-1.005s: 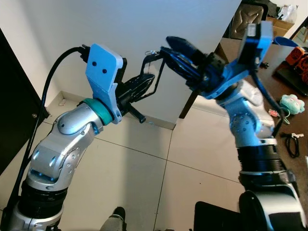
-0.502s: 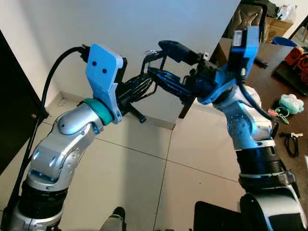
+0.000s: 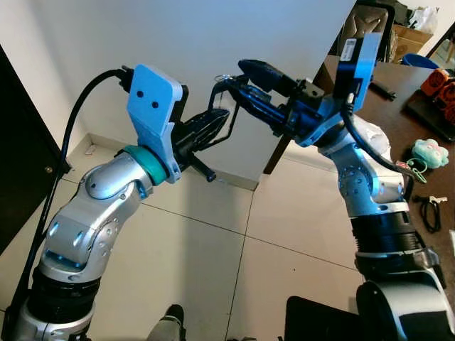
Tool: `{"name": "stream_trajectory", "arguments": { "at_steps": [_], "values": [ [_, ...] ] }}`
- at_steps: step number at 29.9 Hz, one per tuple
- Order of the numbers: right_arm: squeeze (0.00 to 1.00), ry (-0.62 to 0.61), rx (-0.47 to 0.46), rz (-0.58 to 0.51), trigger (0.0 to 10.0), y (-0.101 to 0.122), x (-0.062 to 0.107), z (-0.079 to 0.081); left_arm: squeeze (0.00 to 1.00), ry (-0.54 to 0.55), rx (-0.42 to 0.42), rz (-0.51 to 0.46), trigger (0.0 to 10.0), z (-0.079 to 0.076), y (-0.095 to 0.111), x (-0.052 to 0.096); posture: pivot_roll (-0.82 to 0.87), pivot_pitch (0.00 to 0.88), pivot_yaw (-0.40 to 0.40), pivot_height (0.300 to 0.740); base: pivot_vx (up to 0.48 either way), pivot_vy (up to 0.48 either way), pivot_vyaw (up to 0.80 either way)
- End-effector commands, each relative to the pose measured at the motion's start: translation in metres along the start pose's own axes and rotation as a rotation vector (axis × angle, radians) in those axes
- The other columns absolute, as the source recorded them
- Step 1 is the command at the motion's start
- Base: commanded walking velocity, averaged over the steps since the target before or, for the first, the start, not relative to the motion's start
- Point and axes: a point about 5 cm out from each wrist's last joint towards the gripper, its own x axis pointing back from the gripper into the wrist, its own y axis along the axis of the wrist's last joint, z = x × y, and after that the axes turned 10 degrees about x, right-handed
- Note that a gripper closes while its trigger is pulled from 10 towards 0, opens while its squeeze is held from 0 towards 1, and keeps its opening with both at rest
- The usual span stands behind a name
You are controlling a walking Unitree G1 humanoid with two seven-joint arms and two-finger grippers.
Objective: Hang keys on a hook
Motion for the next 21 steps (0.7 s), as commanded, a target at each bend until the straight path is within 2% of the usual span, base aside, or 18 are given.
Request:
{"name": "stream_trajectory", "arguments": {
  "at_steps": [1,9,21],
  "values": [
    [0.00,0.006,-0.013,-0.013,0.0,0.0000,0.0011,0.0002,0.00,-0.024,-0.011,-0.008,10.0,-0.0071,0.0019,-0.0008,0.09,0.098,-0.069,0.740,0.000,0.000,0.00],
    [0.00,0.014,-0.043,-0.049,0.0,0.0011,0.0008,-0.0002,0.00,-0.025,-0.011,-0.011,10.0,-0.0074,0.0023,-0.0013,0.10,0.093,-0.073,0.740,0.000,0.000,0.00],
    [0.00,0.054,-0.090,-0.045,0.0,-0.0038,0.0067,-0.0002,0.00,-0.038,-0.012,-0.010,10.0,-0.0091,0.0022,-0.0013,0.10,0.092,-0.078,0.740,0.000,0.000,0.00]
  ]
}}
